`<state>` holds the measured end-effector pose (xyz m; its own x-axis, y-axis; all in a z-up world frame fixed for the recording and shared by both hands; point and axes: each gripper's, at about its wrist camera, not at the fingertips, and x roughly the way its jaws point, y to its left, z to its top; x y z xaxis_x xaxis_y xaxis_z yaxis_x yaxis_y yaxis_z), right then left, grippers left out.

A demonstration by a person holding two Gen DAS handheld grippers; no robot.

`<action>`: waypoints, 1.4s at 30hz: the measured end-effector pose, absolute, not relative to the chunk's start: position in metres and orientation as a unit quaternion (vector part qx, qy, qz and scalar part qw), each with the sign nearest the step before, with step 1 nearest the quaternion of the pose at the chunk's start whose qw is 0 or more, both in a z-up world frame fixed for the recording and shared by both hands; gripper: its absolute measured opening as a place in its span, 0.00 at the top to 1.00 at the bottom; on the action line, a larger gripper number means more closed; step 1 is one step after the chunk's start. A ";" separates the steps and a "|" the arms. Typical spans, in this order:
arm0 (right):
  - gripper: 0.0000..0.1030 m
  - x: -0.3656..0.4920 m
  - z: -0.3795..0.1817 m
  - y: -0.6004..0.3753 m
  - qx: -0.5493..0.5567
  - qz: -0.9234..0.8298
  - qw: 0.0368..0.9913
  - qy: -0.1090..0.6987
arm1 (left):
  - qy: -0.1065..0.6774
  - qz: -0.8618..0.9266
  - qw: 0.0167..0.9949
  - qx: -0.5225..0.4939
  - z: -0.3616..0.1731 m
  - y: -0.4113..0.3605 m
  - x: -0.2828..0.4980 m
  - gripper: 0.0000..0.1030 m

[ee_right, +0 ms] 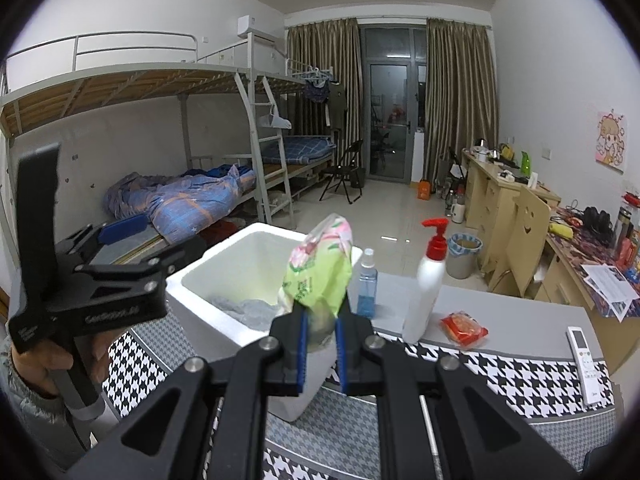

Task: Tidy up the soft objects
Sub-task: 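Lower the sock and snack bag into the white box and open both tools, then withdraw both tools from the box back over the table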

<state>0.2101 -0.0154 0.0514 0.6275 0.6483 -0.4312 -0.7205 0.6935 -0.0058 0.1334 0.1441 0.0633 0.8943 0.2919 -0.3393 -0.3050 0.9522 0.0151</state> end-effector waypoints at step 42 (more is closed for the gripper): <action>0.34 0.247 0.036 0.052 -0.105 0.422 0.861 0.263 | 0.172 0.169 0.970 -0.041 0.047 0.173 0.105 0.01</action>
